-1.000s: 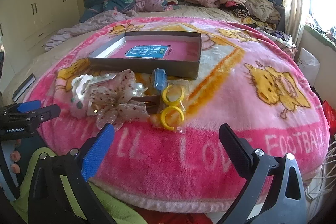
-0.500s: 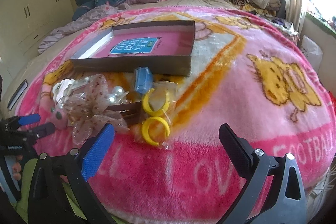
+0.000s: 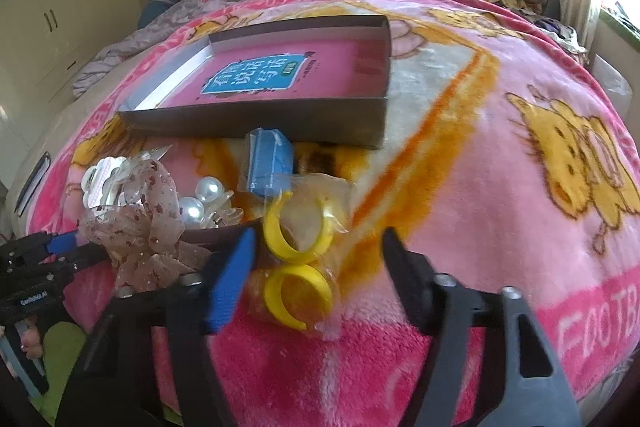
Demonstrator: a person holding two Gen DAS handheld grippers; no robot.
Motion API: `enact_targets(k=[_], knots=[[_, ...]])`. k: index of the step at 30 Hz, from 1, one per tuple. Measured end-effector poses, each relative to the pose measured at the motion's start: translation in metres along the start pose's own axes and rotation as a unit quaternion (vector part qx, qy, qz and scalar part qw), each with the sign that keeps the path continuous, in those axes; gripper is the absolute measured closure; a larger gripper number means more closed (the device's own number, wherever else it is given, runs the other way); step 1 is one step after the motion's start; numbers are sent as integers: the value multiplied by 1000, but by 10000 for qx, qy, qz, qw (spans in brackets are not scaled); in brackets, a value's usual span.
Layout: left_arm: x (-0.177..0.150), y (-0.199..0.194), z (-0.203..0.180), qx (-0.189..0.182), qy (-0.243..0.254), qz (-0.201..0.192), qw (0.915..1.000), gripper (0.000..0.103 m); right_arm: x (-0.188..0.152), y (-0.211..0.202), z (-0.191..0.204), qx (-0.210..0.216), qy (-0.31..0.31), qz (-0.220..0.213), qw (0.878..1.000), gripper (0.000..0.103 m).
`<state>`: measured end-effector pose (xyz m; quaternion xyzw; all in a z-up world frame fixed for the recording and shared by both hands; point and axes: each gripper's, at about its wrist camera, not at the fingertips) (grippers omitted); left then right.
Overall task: Organize jewelry
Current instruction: 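Grasp the pink pom-pom clip with the left tool while the right tool grasps the bagged yellow rings, then carry both items into the grey box and open both tools to release them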
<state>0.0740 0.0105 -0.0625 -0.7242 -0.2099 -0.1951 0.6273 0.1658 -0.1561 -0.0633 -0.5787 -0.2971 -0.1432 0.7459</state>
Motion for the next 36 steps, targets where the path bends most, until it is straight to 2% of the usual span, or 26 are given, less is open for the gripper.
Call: enact_targets(k=[3,4,7,22,30,36], knots=[[3,-6,3,-105,-34,-84,9999,68,0,3,1,107,-35,70,9999,59],[4,-8,3,-112,-26,-105,9999,68,0,3,1,113,-58,56,9999,66],[8,-15,7,-146,-65,-182,9997,68,1,1,0,150,-60,-7,9999,70],[49,-27,30,-103,-352,-513,9980,68,15,-22,-32,-28,244,-406,9989,72],[89,-24,41,-46,-417,-711,9966,68,43,-28,-34,-40,233,-703,9972,72],[114,-9,47,2,-461,-692,9965,68,70,-27,-26,72,124,-921,9957,72]])
Point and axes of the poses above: each gripper's, at about its wrist camera, not at the fingertips, and y roughly the way its jaws point, z to its left, x to its top, and after that the axes turned 1 degree about x, right-handed
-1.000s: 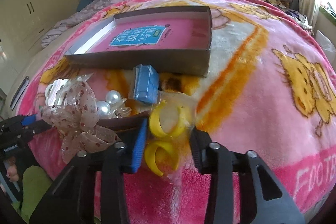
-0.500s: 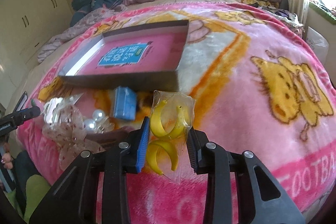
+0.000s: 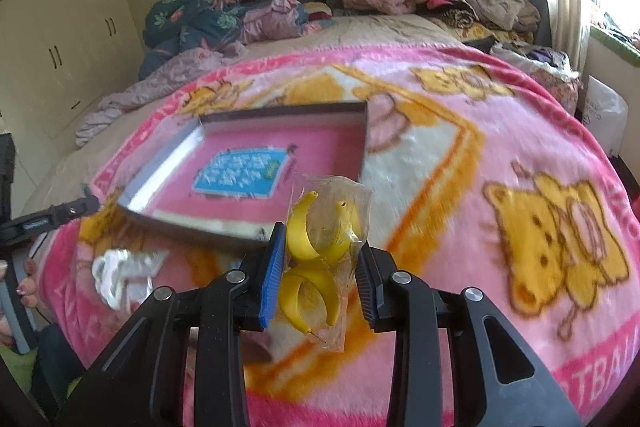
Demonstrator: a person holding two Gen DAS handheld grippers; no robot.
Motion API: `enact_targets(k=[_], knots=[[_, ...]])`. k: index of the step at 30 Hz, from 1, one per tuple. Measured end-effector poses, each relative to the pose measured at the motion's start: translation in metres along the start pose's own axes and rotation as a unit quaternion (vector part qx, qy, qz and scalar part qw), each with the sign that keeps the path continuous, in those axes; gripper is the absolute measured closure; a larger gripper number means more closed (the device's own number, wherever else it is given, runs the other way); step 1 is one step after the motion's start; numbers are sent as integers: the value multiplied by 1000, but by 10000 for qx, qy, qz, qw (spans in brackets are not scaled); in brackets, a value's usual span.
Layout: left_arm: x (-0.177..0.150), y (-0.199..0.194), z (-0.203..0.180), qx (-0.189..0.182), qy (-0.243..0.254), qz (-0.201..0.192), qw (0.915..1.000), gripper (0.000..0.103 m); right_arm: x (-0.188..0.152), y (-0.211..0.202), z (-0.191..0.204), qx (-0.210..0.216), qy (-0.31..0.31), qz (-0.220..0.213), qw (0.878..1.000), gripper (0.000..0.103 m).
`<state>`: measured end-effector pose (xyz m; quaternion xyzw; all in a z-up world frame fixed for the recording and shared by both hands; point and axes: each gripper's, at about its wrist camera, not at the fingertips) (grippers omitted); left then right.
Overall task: Organize jewelry
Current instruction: 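Carry both items into the grey box and open both tools to release them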
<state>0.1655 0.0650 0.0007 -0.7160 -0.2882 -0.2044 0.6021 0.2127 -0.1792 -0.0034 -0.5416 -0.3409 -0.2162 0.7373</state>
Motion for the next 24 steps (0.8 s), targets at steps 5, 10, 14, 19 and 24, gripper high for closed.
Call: enact_targets(k=[5,10,14,19,24], knots=[[18,20,-7,28,37,46,10000,68,20,12,11,168,-66,-121,9998,72],[30,44,-13,48,73,182,9998,68,36,30,18,250,-117,-100,9996,72],[36,59,-22,50,187,254,9995,68,45,48,19,256,-145,-14,9996,72],[39,74,-26,104,279,363,9989,68,50,72,16,207,-172,165,9995,72],[39,81,-23,188,323,415,9984,68,49,88,11,142,-142,315,9993,72]])
Point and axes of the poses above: each gripper's, at about its wrist camera, not at the fingertips, and y roughly the way its jaws point, z to its left, x to its top, and after that the axes turned 1 degree about x, right-handed
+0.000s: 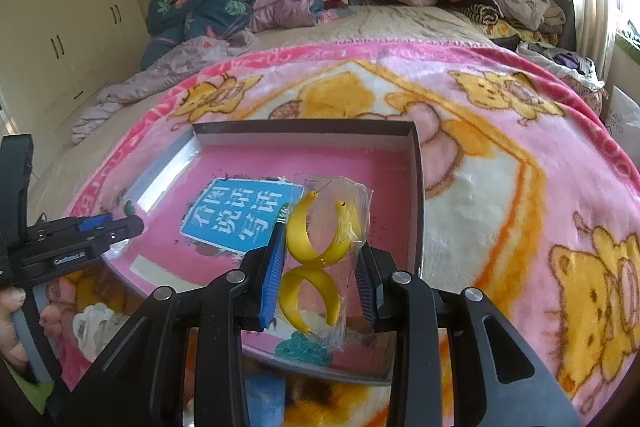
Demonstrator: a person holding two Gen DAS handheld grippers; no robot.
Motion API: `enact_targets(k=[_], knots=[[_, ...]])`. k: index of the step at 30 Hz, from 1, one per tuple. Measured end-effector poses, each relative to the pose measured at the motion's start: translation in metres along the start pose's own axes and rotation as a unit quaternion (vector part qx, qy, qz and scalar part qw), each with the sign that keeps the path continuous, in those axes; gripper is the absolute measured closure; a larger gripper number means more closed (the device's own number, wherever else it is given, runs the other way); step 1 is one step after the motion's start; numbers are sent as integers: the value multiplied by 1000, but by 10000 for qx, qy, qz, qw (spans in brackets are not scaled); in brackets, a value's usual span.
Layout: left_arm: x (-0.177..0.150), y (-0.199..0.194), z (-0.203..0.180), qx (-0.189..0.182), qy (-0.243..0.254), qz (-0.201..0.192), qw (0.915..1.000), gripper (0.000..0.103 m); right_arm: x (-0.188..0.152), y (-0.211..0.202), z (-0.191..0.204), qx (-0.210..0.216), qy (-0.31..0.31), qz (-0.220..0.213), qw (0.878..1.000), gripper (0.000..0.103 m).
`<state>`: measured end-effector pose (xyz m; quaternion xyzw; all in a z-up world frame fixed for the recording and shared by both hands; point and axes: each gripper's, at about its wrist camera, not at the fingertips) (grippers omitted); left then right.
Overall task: Organize jewelry
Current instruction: 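Carry both items into the grey box and open both tools to release them, then grasp the white claw clip with the left tool while the right tool grasps the pink polka-dot bow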
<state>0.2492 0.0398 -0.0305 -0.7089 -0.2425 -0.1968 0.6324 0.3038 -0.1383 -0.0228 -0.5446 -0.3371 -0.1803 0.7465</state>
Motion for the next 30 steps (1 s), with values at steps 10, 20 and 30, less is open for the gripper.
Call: enact_targets(k=[10,20,30], knots=[[-3,2,0,11,78,36,10000,61,-4,19,-7,-36,98,291,9995,70],[-5,-13,-1,-19,77,-110,9999,49,-7,0,-8,-130,200,142,9996,47],[-10,-46,-4,-111,38,-376,9992,30,-14,-46,6,-136,-6,-226,9997,28]])
Point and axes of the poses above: each gripper's, at about its wrist camera, not at the fingertips, and y roughly the way its jaws point, z to its left, x to its top, and after that the axes turned 1 degree about x, right-handed
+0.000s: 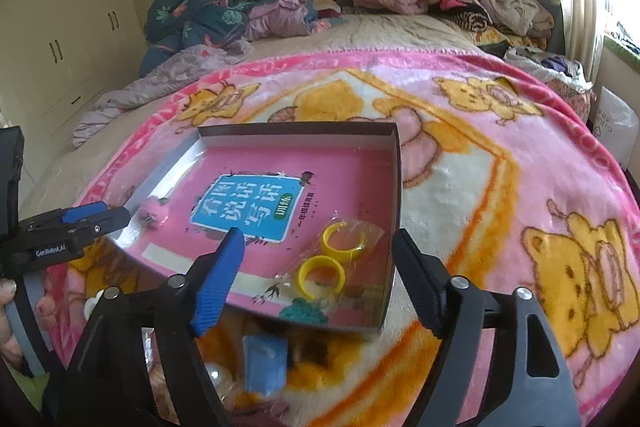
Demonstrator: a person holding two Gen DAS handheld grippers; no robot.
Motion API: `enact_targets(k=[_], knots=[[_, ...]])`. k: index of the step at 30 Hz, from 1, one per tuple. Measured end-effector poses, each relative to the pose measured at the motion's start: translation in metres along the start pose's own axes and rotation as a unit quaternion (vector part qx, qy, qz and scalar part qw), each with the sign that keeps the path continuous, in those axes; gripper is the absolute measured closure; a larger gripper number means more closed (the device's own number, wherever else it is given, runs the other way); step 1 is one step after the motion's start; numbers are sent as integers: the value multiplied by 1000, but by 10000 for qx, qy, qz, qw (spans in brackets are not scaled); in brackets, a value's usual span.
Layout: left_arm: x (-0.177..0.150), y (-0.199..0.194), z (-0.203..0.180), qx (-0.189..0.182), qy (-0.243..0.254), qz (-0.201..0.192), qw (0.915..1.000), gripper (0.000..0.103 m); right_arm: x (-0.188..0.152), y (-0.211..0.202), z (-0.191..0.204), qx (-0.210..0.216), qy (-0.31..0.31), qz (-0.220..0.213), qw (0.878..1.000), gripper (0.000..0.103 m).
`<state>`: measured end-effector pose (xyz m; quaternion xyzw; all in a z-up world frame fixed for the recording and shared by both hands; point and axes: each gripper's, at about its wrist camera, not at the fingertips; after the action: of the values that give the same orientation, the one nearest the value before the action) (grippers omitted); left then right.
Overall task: Organize jewelry
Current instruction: 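Grasp the white claw clip with the left tool while the right tool grasps the pink polka-dot bow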
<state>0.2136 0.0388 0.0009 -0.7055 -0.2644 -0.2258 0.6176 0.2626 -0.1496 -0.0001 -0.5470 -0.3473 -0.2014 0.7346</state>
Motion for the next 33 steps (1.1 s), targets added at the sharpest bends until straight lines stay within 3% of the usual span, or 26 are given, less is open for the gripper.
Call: enact_targets(k=[10,33], knots=[[-15,-35,0,-65,-5,-203,9998,21,-14,-44,8,17,-114,-216,9997,18],[-70,-74,7,47,-53,-205,9998,21,-61,-85,43,220,-627,-92,9977,17]])
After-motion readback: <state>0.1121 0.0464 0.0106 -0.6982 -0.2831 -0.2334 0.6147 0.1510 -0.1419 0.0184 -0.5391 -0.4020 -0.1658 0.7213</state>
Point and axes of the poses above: each gripper's, at about its wrist camera, not at the fingertips, and y roughly the way its jaws point, z to its left, x to its top, and after that the axes turned 1 degree about x, right-handed
